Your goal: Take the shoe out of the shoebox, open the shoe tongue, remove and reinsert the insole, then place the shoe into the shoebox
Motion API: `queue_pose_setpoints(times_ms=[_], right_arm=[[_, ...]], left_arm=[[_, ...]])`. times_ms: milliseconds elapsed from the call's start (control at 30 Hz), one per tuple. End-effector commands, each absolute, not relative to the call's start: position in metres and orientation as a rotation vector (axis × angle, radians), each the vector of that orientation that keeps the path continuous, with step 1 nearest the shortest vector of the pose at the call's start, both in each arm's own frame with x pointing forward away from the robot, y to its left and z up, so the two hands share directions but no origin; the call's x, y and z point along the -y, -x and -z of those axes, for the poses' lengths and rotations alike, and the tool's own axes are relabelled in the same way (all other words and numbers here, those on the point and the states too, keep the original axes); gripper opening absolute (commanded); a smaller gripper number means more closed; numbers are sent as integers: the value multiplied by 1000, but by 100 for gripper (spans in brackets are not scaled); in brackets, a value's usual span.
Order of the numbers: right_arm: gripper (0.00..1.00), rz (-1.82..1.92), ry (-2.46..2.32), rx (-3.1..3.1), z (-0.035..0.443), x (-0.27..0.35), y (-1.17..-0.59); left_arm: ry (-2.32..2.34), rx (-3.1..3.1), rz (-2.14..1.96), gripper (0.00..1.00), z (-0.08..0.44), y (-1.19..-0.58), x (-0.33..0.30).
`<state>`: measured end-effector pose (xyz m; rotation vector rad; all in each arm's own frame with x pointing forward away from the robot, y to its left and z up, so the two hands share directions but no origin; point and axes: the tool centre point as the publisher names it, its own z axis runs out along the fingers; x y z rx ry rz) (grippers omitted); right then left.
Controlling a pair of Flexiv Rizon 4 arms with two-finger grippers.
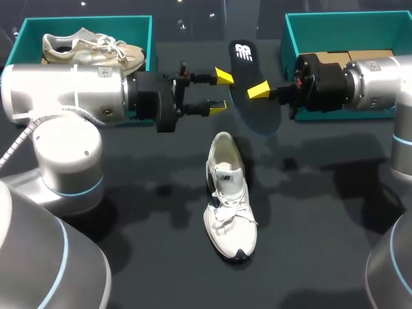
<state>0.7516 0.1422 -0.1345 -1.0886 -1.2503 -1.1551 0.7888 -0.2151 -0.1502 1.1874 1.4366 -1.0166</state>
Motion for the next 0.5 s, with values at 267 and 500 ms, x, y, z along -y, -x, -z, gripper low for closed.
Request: queue_pose_setpoints(times_ms=[267, 500], right_arm=[[0, 1154, 1086, 1251, 136, -140, -751], [0, 1188, 1184, 1286, 144, -138, -775]], left_arm=[[-1215, -1469, 999, 100, 142, -781, 198], [-1064, -1903, 1056, 100, 139, -772, 183]])
